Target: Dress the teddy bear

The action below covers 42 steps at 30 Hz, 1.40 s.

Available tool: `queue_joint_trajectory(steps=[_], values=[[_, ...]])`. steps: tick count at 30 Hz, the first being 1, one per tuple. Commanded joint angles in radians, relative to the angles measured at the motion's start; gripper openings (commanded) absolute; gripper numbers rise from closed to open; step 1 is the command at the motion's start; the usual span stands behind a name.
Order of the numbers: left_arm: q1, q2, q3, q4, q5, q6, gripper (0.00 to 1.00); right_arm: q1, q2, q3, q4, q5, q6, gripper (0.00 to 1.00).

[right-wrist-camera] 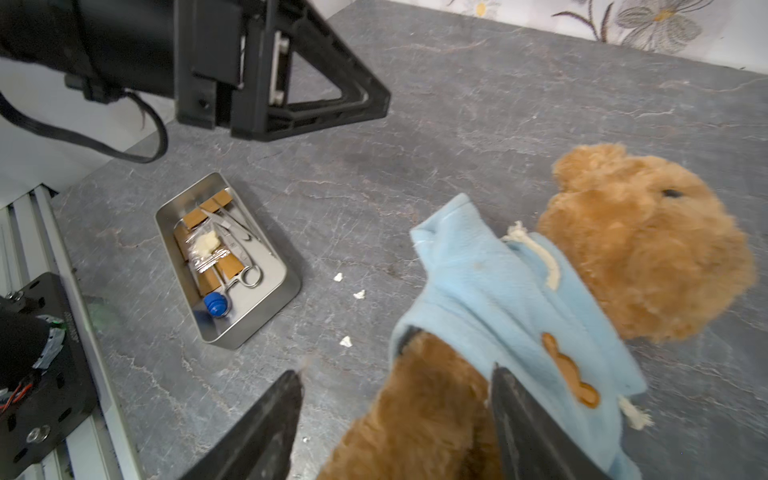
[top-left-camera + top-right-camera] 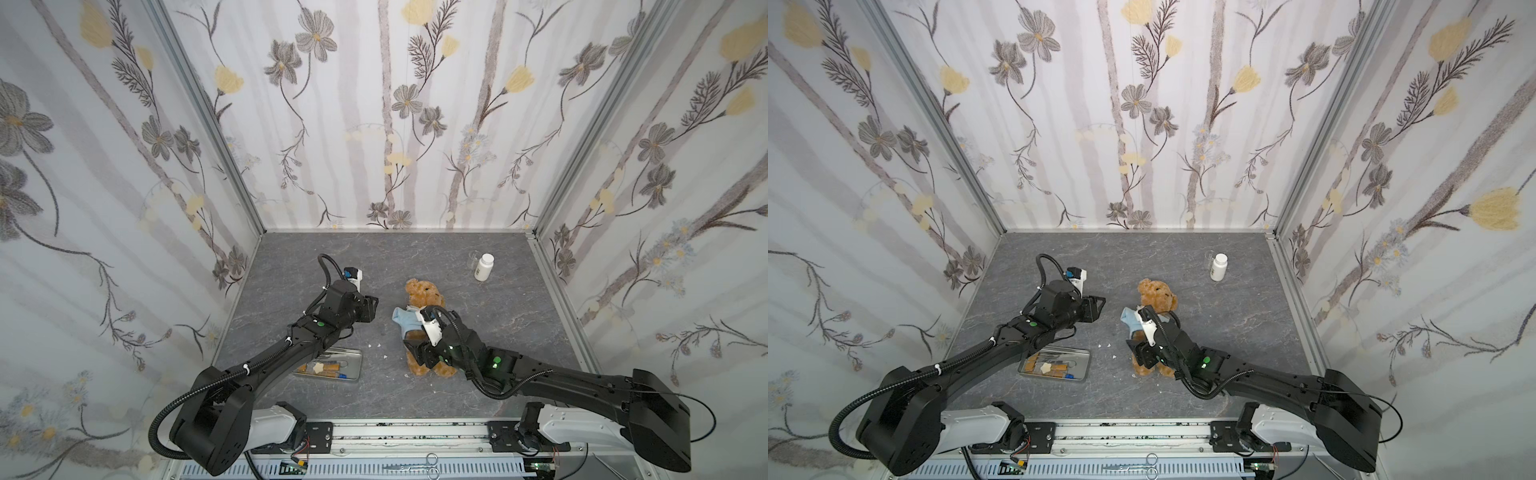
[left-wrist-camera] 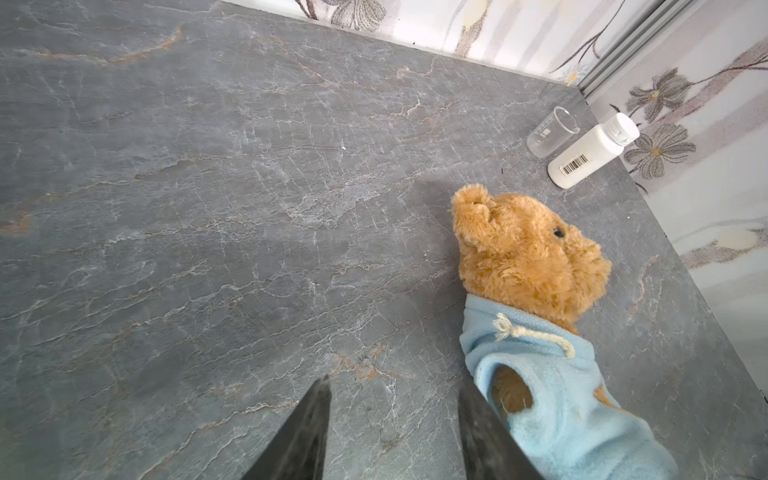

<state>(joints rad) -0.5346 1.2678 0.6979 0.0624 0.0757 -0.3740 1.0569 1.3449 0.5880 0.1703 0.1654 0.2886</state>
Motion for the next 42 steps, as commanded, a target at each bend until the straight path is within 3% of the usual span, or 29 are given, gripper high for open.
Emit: queue_joint_trajectory(steps=[1, 7, 14, 17, 20, 25, 29, 35, 42], values=[[0.004, -0.005, 0.011, -0.007, 0.018, -0.010, 0.50, 0.040, 0.070, 0.041, -0.019, 0.011, 0.057, 0.65], [0.003, -0.005, 0.012, -0.021, 0.150, 0.056, 0.43, -0.002, 0.069, -0.043, -0.050, -0.068, 0.156, 0.44], [-0.026, 0.032, 0.033, -0.018, 0.272, 0.166, 0.30, -0.141, -0.074, -0.138, -0.199, -0.016, 0.216, 0.32], [-0.077, 0.055, 0.051, -0.016, 0.279, 0.193, 0.26, -0.174, -0.140, -0.140, -0.214, 0.027, 0.198, 0.33], [-0.148, 0.048, 0.051, -0.015, 0.267, 0.243, 0.23, -0.180, -0.208, -0.128, -0.203, 0.038, 0.155, 0.41], [-0.249, -0.005, -0.009, 0.002, 0.174, 0.366, 0.21, -0.184, -0.287, -0.155, -0.115, -0.062, 0.130, 0.52], [-0.266, -0.066, -0.057, 0.039, 0.132, 0.378, 0.19, -0.183, -0.279, -0.205, -0.021, -0.162, 0.186, 0.51], [-0.298, -0.111, -0.141, 0.155, 0.140, 0.418, 0.18, -0.184, -0.198, -0.185, -0.008, -0.056, 0.191, 0.51], [-0.326, -0.123, -0.177, 0.215, 0.143, 0.552, 0.16, -0.193, -0.100, -0.173, 0.053, 0.002, 0.200, 0.47]])
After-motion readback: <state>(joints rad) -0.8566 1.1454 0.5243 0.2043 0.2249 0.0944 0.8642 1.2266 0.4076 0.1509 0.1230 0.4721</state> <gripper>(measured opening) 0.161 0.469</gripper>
